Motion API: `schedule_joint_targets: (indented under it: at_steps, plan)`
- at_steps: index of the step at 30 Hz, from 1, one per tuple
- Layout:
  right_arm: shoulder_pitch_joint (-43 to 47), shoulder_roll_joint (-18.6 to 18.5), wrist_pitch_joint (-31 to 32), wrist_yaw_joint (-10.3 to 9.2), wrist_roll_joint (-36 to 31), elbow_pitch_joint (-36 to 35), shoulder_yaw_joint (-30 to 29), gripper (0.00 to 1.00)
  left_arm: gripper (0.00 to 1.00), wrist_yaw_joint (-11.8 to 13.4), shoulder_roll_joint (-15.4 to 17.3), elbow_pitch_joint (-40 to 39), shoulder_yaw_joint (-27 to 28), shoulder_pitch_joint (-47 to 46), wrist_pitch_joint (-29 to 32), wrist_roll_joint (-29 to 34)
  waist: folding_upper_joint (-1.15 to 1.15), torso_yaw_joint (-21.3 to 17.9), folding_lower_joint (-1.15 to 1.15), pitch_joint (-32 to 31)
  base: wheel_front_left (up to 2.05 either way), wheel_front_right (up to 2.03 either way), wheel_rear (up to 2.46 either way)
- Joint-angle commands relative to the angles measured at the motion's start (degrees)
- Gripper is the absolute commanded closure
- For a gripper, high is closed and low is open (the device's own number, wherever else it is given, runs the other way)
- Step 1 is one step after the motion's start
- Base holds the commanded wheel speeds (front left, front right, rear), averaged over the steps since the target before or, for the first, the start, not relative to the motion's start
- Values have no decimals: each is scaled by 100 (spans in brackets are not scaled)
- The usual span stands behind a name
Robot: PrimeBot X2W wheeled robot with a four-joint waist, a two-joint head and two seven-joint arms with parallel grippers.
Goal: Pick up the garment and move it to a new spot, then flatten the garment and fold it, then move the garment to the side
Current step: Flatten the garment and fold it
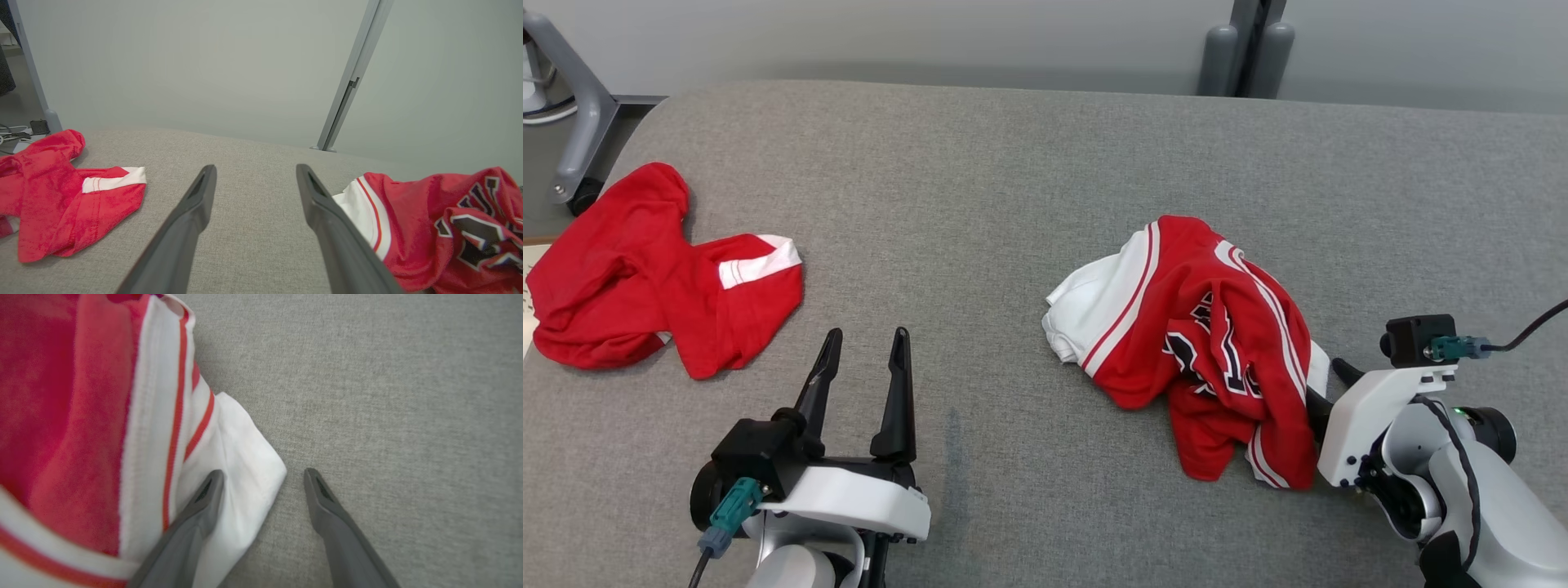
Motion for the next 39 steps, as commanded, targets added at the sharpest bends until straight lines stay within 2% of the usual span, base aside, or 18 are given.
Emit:
schedule_joint_targets:
  at_steps: [1,2,3,4,5,12,19,27,35,36,37,38,39]
  plan:
    - [64,39,34,1,28,89,55,0,0,-17,20,9,15,-76,-37,-16,0,25,0,6,0,0,0]
    - [64,60,6,1,43,118,65,0,0,-18,21,19,16,-75,-39,-21,0,34,0,0,0,0,0]
    - [67,72,-18,1,51,137,79,13,0,-15,25,30,19,-71,-48,-26,0,35,0,-8,0,0,0]
    - [70,85,-73,1,66,145,82,66,0,-10,30,38,26,-65,-54,-30,0,30,0,-20,0,0,0]
    - [91,103,-96,1,111,155,91,100,0,-2,35,44,31,-58,-58,-37,0,16,0,-37,0,0,0]
    - [62,42,-710,0,87,-33,-70,100,0,23,96,18,30,14,-18,-51,0,-245,0,-217,0,0,0]
    - [256,-4,-1235,0,-44,-644,-744,100,0,50,163,-61,33,115,52,-88,0,-712,0,-428,0,0,0]
    - [536,-26,-1207,1,-174,-1328,-1776,100,0,91,261,-213,-4,131,165,-54,0,-1262,0,-385,0,0,0]
    - [553,15,-966,1,-360,-1406,-2574,100,0,98,356,-384,-70,-81,322,36,0,-1409,0,56,0,0,0]
    - [534,31,-932,1,-403,-1362,-2629,89,0,97,369,-389,-80,-109,333,52,0,-1397,0,100,0,0,0]
    - [507,62,-932,1,-429,-1320,-2684,58,0,94,378,-397,-85,-140,347,63,0,-1383,0,136,0,0,0]
    - [477,65,-944,1,-504,-1259,-2733,0,0,89,383,-398,-92,-164,357,70,0,-1366,0,162,0,0,0]
    - [477,65,-944,1,-504,-1259,-2733,0,0,89,383,-398,-92,-164,357,70,0,-1366,0,162,0,0,0]
